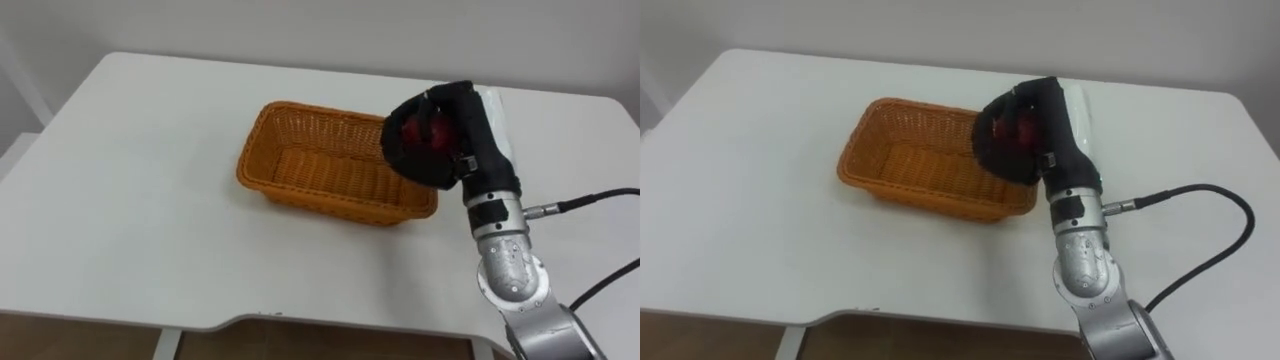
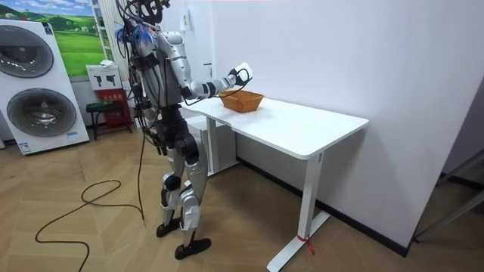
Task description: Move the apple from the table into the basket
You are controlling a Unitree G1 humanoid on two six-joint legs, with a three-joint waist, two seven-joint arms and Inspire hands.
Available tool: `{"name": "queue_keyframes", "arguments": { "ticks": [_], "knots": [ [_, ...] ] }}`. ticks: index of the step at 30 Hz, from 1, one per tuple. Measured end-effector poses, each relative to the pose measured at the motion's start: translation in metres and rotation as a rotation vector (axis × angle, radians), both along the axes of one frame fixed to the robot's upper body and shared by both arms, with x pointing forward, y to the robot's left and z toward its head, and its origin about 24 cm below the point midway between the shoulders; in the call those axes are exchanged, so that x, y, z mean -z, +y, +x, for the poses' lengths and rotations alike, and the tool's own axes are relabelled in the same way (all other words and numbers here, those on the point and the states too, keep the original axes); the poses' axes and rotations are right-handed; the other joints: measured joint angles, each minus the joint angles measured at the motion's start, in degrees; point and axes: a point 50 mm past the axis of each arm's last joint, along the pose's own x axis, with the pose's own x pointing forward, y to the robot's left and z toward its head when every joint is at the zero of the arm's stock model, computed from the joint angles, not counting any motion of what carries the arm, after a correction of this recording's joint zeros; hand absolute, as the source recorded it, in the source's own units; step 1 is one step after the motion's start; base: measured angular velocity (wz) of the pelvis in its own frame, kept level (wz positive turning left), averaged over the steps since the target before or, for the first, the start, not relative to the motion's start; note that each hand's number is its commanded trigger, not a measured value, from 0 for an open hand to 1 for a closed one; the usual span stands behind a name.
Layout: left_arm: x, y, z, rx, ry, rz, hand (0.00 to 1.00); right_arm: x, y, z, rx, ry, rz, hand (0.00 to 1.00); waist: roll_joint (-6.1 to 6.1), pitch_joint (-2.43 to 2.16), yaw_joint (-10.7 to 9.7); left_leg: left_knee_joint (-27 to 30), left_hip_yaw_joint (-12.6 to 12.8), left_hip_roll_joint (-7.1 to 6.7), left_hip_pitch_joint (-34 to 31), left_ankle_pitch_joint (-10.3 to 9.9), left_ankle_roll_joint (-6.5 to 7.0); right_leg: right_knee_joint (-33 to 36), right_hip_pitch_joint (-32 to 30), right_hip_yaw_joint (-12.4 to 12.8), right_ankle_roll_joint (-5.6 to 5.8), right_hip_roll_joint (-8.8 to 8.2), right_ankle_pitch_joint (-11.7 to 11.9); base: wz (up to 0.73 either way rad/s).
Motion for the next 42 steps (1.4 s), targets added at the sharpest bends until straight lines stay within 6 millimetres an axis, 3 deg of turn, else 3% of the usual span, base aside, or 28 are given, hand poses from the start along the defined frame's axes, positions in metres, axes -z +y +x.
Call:
{"name": "queue_keyframes", "arguments": {
  "ticks": [14,30,33,36,39,42],
  "knots": [
    [0.000,0.000,0.008,0.008,-0.010,0.003,0.00,-0.001,0.006,0.001,-0.044,0.007,-0.002,0.00,-0.25,0.14,1.5,0.2,0.0,-0.03,0.2,0.0,0.01,-0.1,0.0,0.4,0.00,-0.03,0.0,0.00],
    [0.001,0.000,0.006,0.007,0.006,-0.006,0.00,0.000,0.006,0.002,-0.066,0.032,0.037,0.00,-0.06,0.17,1.2,0.8,-0.3,-0.03,-0.1,0.0,0.00,0.0,0.2,-0.4,0.00,-0.09,0.0,0.00],
    [0.001,0.000,0.002,0.001,0.020,-0.006,0.00,-0.001,0.004,0.002,-0.052,0.027,0.043,0.00,0.19,0.16,0.2,0.8,-0.7,-0.10,0.0,0.0,0.00,0.0,0.4,-0.5,0.00,-0.14,0.0,0.06],
    [0.001,0.001,0.000,-0.009,0.022,-0.007,0.00,-0.004,-0.006,0.003,0.009,0.004,0.072,0.00,0.20,-0.19,-0.6,0.8,-0.7,-0.19,0.0,0.0,0.01,0.0,0.3,-0.4,0.02,-0.24,0.0,0.00],
    [0.000,0.004,-0.008,-0.046,0.016,0.011,0.00,-0.014,-0.028,0.005,0.124,-0.054,0.093,0.00,0.29,-0.50,-1.8,0.8,-0.7,-0.27,0.2,0.1,0.07,0.0,0.2,-0.3,0.03,-0.31,0.0,-0.01],
    [-0.002,0.011,-0.016,-0.115,0.005,0.027,0.00,-0.026,-0.066,0.001,0.328,-0.158,0.137,0.00,0.08,-0.67,-3.1,0.8,-0.5,-0.26,0.4,0.1,0.07,0.0,0.5,-0.4,0.03,-0.32,0.0,0.00]
  ]
}}
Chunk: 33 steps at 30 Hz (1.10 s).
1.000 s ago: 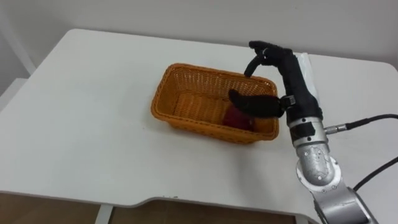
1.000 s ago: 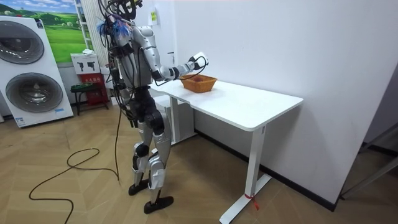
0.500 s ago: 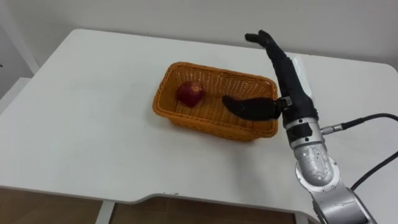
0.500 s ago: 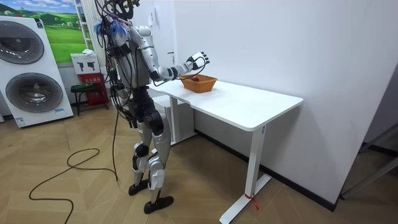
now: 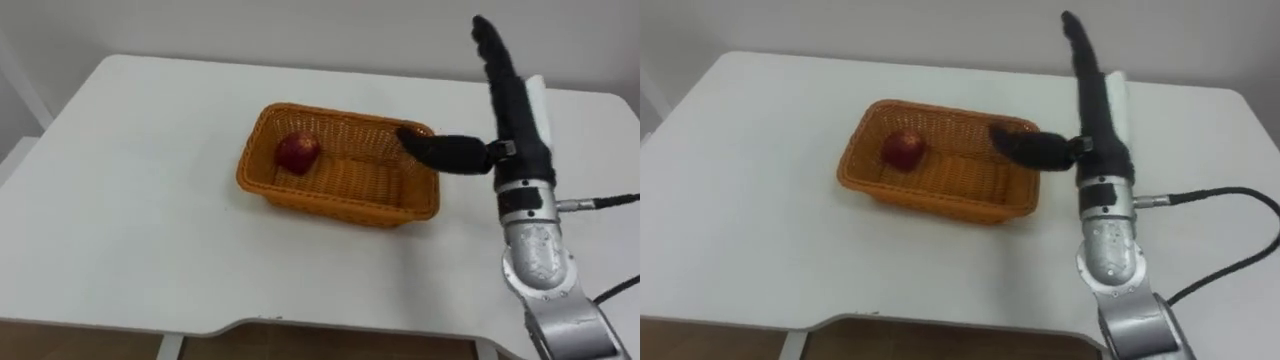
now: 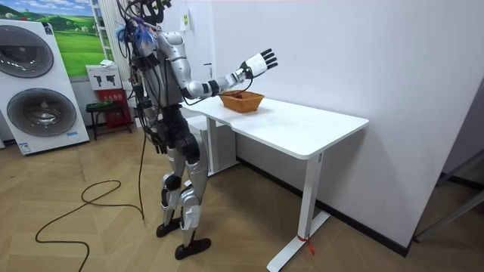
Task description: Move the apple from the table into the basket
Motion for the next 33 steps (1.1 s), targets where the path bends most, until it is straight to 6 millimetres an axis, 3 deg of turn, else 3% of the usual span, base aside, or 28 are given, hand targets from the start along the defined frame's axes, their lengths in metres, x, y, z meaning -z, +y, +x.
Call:
{"name": "queue_keyframes", "arguments": {
  "ticks": [3,6,8,11,15,17,21,26,29,33],
  "knots": [
    [-0.002,0.005,-0.012,-0.041,0.016,0.021,0.00,-0.006,-0.038,-0.014,0.225,-0.080,0.062,0.00,-0.39,-0.12,-1.3,0.0,0.5,0.00,0.1,0.0,0.00,0.0,0.1,0.1,0.02,-0.02,0.0,-0.05],
    [-0.004,0.007,-0.022,-0.066,0.025,0.045,0.00,0.009,-0.069,-0.037,0.421,-0.067,0.108,0.00,-0.70,-0.01,-3.1,0.0,0.9,0.09,0.2,0.0,0.00,-0.1,0.0,0.4,0.04,0.08,0.0,-0.05],
    [-0.005,0.010,-0.025,-0.092,0.020,0.053,0.00,0.028,-0.097,-0.059,0.606,-0.019,0.174,0.00,-0.86,0.12,-4.0,0.0,1.3,0.19,0.0,0.0,-0.01,0.2,-0.6,1.0,0.04,0.15,0.0,-0.11],
    [-0.007,0.014,-0.029,-0.134,0.017,0.078,0.00,0.053,-0.123,-0.085,0.827,0.041,0.278,0.00,-1.01,0.27,-5.3,-0.5,2.0,0.26,-0.1,0.0,-0.02,1.0,-1.4,1.7,0.01,0.19,-0.1,-0.13],
    [-0.008,0.016,-0.029,-0.139,0.009,0.100,0.00,0.076,-0.141,-0.114,1.037,0.101,0.371,0.00,-0.53,0.09,-7.4,-0.5,2.4,0.26,-0.3,0.0,-0.01,1.0,-1.9,1.9,0.01,0.17,-0.1,-0.08],
    [-0.010,0.019,-0.026,-0.152,-0.011,0.113,0.00,0.105,-0.148,-0.136,1.157,0.227,0.426,0.00,-0.54,0.03,-7.9,-0.7,2.7,0.33,-0.3,0.0,-0.02,1.0,-1.9,2.6,-0.01,0.40,-0.1,-0.06],
    [-0.010,0.019,-0.021,-0.147,-0.027,0.113,0.00,0.148,-0.144,-0.174,1.277,0.464,0.488,0.00,-0.49,-0.03,-8.0,-0.8,2.9,0.30,-0.2,0.0,-0.01,1.0,-2.1,3.0,0.01,0.43,-0.1,-0.05],
    [-0.007,0.012,-0.019,-0.154,-0.019,0.097,0.00,0.204,-0.109,-0.222,1.292,0.859,0.567,0.00,-0.61,-0.02,-7.2,-0.8,3.1,0.25,0.2,0.0,-0.01,0.8,-1.9,3.4,0.07,0.40,-0.1,-0.01],
    [-0.005,0.007,-0.017,-0.157,-0.018,0.082,0.00,0.226,-0.087,-0.245,1.210,1.091,0.598,0.00,-0.22,0.09,-6.2,-0.7,3.0,0.22,0.1,0.0,-0.01,0.8,-1.8,3.3,0.11,0.29,-0.1,0.00],
    [-0.005,0.008,-0.018,-0.166,0.004,0.069,0.00,0.239,-0.070,-0.255,1.068,1.253,0.665,0.00,-0.07,0.20,-5.5,-0.7,2.8,0.20,0.2,-0.1,0.00,0.8,-2.2,3.0,0.11,0.24,-0.4,0.01]
  ]
}}
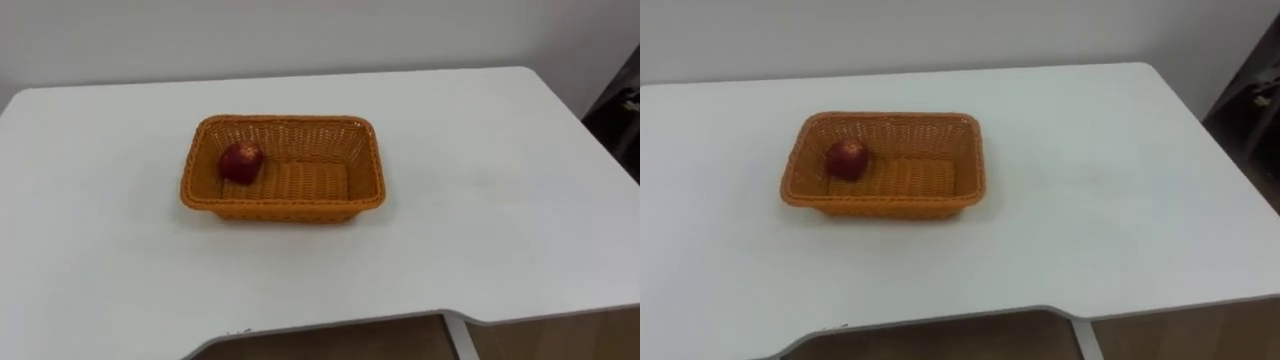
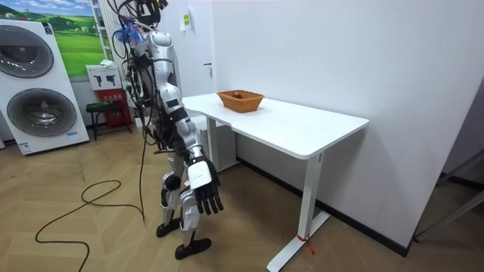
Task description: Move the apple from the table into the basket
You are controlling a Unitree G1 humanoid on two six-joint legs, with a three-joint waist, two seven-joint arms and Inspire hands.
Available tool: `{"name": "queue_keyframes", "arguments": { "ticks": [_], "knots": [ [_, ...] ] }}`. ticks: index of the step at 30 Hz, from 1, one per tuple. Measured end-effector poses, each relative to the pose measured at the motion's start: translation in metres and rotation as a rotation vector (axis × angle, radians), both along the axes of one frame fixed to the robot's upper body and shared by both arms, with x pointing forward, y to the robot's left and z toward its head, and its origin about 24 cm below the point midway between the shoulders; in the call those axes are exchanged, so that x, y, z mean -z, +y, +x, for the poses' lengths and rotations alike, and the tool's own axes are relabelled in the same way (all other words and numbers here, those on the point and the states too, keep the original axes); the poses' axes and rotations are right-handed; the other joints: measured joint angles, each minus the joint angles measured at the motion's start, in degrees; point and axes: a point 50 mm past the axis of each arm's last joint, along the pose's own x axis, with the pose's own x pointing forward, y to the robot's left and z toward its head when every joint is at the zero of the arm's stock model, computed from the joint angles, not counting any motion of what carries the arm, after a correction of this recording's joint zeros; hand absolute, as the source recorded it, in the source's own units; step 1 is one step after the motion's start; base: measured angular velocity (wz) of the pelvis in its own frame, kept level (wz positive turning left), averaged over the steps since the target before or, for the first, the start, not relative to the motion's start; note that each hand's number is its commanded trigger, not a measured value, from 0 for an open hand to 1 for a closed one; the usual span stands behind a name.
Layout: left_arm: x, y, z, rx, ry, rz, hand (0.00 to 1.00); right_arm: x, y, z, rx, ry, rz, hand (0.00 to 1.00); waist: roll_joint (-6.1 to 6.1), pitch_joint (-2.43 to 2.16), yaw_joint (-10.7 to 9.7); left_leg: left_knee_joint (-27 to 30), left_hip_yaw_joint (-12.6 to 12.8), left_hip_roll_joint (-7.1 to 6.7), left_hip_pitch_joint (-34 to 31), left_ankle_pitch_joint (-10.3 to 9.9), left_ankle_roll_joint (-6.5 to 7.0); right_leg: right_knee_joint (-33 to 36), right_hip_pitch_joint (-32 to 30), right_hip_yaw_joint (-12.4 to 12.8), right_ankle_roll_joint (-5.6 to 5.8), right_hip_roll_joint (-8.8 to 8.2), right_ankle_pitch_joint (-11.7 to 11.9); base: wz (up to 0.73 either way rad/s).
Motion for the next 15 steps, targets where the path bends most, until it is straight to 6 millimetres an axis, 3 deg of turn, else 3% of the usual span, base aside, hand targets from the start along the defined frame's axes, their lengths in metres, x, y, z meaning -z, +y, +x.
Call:
{"name": "queue_keyframes", "arguments": {
  "ticks": [6,11,15],
  "knots": [
    [0.001,-0.001,-0.001,-0.012,0.025,-0.004,0.00,0.014,0.025,-0.007,-0.245,0.055,0.274,0.00,0.55,0.05,1.1,-0.1,-0.4,0.00,-0.1,-0.1,0.05,0.1,0.7,-0.4,-0.01,-0.02,0.0,0.06],
    [0.003,-0.006,0.002,0.020,0.038,-0.023,0.00,0.020,0.040,0.005,-0.448,0.041,0.428,0.00,1.30,0.29,2.6,-0.1,-0.5,0.03,0.0,-0.1,0.05,-0.1,0.7,-0.4,0.00,0.03,0.0,0.00],
    [0.005,-0.011,0.002,0.040,0.054,-0.038,0.00,0.022,0.047,0.017,-0.519,0.011,0.491,0.00,1.26,0.32,2.6,-0.1,-1.0,-0.07,0.0,-0.1,0.05,-0.8,1.3,-1.4,0.05,-0.05,0.0,0.06]
  ]
}}
